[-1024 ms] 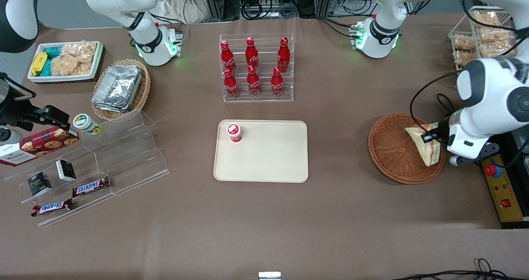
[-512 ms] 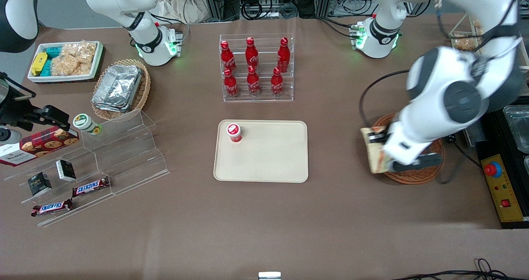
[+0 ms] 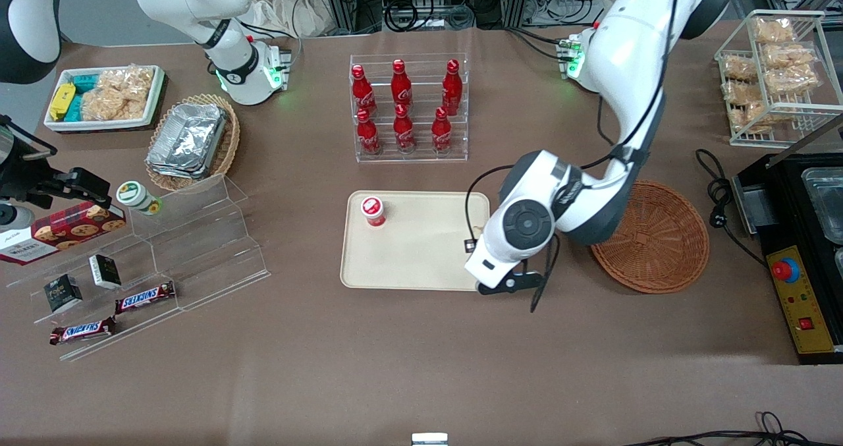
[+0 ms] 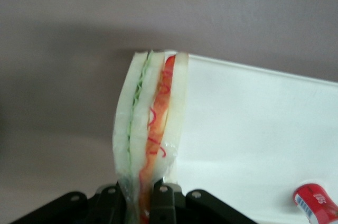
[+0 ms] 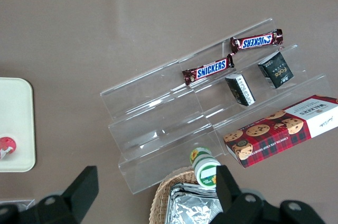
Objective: Place sandwich from basket to tray
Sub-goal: 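Lower the sandwich onto the tray and open the left gripper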
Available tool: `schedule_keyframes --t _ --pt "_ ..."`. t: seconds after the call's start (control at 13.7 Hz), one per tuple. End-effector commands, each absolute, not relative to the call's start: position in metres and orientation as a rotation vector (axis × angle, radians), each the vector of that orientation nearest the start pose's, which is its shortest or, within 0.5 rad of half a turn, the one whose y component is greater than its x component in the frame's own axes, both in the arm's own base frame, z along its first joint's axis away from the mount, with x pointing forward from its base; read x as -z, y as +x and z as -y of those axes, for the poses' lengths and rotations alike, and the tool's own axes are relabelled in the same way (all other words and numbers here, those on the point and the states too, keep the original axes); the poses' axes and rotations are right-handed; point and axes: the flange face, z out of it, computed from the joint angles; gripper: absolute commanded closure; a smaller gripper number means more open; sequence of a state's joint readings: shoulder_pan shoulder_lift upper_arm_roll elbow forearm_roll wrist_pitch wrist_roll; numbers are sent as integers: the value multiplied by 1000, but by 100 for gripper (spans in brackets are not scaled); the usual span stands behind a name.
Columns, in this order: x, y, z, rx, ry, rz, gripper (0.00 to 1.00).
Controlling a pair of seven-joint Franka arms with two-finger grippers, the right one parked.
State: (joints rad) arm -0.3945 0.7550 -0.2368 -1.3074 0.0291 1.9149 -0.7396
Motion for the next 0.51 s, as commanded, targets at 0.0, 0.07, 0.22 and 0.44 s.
schedule_keyframes --t 0.0,0.07,0.22,0.44 --pt "-258 604 421 -290 -3134 275 100" --pt "-252 599 428 -299 -3127 273 100" --pt "-238 590 427 -333 -3104 263 100" --pt "-234 588 427 -348 -3098 261 0"
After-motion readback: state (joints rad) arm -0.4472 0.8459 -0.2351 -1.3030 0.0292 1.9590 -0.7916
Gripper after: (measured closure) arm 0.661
